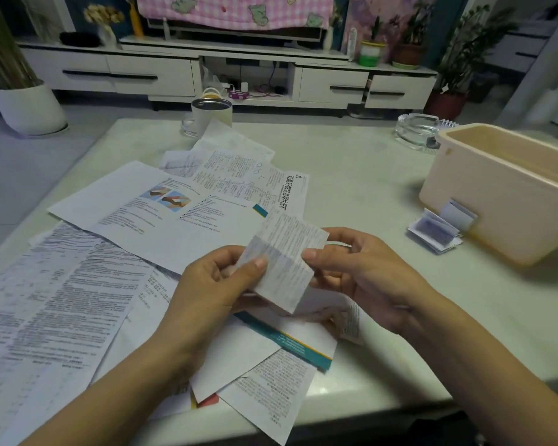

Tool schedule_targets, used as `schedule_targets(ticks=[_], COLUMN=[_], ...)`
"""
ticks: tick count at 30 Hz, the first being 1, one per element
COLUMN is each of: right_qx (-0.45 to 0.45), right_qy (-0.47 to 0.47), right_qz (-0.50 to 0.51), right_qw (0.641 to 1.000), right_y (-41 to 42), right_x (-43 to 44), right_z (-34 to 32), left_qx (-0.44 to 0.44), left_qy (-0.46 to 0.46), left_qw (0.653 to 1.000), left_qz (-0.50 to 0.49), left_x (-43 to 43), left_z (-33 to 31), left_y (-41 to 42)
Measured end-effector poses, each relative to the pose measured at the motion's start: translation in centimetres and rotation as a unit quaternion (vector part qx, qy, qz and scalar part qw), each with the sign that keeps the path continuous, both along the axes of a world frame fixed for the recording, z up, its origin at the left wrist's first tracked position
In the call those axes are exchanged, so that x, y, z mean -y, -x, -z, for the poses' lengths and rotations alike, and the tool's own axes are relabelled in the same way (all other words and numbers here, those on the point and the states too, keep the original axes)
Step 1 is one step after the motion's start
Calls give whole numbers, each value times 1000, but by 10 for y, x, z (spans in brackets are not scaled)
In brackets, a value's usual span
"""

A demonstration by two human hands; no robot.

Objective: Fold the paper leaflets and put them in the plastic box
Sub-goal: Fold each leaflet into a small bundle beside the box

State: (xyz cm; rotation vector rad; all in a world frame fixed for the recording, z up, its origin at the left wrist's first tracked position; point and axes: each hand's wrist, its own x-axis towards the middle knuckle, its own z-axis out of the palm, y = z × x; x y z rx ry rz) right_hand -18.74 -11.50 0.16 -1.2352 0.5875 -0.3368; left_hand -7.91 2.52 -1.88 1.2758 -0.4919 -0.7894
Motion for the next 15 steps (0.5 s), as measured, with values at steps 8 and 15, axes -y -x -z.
schedule_targets(ticks=[8,15], right_qx=[-3,-39], right_qy=[141,472], right_qz=[9,-2], right_qw=[990,881], right_y=[-2,-2], right_x=[-8,-15], right_z=[0,11], left_qx=[47,58], left_qy=[-82,-43], left_qw=[995,997], left_qz=[14,-10], left_x=[0,-1], left_z=[0,0], left_y=[1,3])
